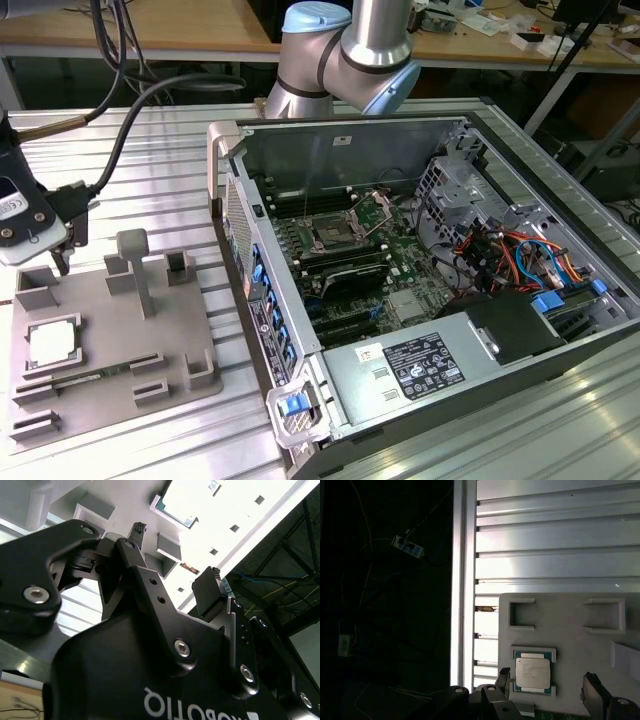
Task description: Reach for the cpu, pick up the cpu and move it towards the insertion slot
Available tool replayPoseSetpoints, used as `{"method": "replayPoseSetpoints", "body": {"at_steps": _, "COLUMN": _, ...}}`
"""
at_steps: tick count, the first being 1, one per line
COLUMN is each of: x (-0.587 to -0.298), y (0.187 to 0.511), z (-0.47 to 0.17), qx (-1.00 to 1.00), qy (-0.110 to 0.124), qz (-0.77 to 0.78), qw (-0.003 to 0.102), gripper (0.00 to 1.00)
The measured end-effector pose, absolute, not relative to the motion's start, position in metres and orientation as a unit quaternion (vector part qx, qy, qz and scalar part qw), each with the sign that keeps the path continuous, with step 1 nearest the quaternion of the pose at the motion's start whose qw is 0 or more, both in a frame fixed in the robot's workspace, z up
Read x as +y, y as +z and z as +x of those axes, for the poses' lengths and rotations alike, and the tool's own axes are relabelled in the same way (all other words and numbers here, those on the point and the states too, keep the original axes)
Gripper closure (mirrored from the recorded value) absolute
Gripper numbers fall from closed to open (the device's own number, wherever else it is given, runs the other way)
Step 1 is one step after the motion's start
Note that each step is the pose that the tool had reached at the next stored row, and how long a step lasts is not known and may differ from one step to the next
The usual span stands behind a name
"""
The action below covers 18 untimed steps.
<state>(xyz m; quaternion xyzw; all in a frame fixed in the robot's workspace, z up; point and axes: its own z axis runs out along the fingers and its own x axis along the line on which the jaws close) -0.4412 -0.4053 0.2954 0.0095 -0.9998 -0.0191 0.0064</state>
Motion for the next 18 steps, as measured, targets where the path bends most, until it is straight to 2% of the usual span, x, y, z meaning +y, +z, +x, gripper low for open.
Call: {"method": "replayPoseSetpoints", "body": {"at_steps": 18, "x": -0.4053, "y": 0.2905, "z": -0.4412, "qx": -1.000, "qy": -0.019, "qz": 0.009, "qw": 0.006, "gripper": 0.34}}
